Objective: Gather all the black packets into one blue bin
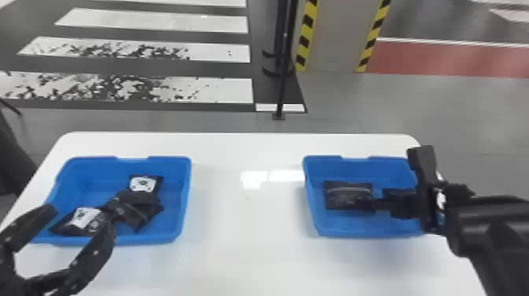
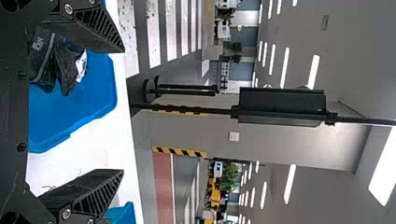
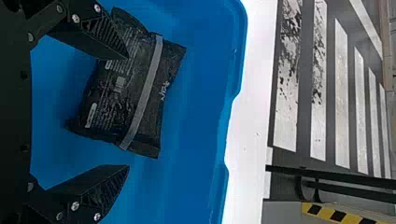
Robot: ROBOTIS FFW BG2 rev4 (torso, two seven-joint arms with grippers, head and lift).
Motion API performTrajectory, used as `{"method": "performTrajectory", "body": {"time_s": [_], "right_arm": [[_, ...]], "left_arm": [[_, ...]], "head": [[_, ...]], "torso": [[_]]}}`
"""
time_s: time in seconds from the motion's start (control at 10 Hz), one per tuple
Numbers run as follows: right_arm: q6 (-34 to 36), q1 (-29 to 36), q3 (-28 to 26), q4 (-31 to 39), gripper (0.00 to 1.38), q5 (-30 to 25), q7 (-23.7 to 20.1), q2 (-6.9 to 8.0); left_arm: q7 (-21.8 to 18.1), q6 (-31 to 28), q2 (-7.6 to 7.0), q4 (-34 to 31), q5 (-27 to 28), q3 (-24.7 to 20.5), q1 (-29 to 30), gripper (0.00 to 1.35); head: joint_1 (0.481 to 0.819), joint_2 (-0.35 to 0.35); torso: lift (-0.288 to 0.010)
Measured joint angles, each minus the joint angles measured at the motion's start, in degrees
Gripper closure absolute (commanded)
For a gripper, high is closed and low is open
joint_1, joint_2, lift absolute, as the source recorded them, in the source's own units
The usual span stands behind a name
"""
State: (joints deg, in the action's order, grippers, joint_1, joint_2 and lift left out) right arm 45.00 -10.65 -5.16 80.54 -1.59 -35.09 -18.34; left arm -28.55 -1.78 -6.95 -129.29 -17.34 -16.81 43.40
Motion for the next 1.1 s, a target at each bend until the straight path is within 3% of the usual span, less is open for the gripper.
{"method": "performTrajectory", "body": {"time_s": [0.1,0.2,0.3,0.4,0.5,0.6,0.7,0.8,1.1], "right_arm": [[0.21,-1.03,1.02,-0.97,0.22,0.0,0.01,-0.16],[0.28,-1.87,1.86,-1.48,0.34,-0.01,0.02,-0.2],[0.28,-2.79,2.95,-2.44,0.67,-0.02,-0.12,-0.28],[0.28,-3.64,4.14,-3.84,0.9,-0.03,-0.41,-0.46],[0.27,-4.13,4.81,-5.15,0.89,-0.03,-0.52,-0.55],[0.28,-4.32,5.01,-6.06,1.13,-0.05,-0.51,-0.57],[0.43,-4.4,5.0,-6.65,1.12,-0.05,-0.31,-0.53],[0.57,-3.88,4.35,-6.5,1.28,0.66,0.55,-0.24],[-2.75,-0.16,2.14,-3.12,1.28,2.99,0.99,0.54]], "left_arm": [[-0.11,-0.17,-0.09,0.46,-0.08,0.5,-0.73,0.12],[-0.25,-0.41,-0.2,1.04,-0.21,1.06,-1.46,0.12],[-0.35,-0.55,-0.26,1.67,-0.5,1.52,-1.97,0.12],[-0.37,-0.65,-0.27,2.16,-0.92,1.84,-2.22,0.12],[-0.37,-0.73,-0.26,2.49,-1.26,2.02,-2.34,0.12],[-0.37,-0.8,-0.27,2.71,-1.38,2.19,-2.49,0.13],[-0.38,-0.86,-0.33,2.86,-1.53,2.27,-2.66,0.13],[-0.44,-0.85,-0.44,2.93,-1.92,2.35,-2.67,0.13],[-0.57,-1.15,-1.06,2.94,-3.31,3.3,-3.05,0.13]], "head": [[0.695,-0.097],[0.695,-0.095],[0.695,-0.092],[0.695,-0.088],[0.695,-0.087],[0.695,-0.088],[0.695,-0.091],[0.695,-0.094],[0.695,-0.093]], "torso": [[-0.11],[-0.11],[-0.11],[-0.11],[-0.11],[-0.11],[-0.11],[-0.11],[-0.11]]}}
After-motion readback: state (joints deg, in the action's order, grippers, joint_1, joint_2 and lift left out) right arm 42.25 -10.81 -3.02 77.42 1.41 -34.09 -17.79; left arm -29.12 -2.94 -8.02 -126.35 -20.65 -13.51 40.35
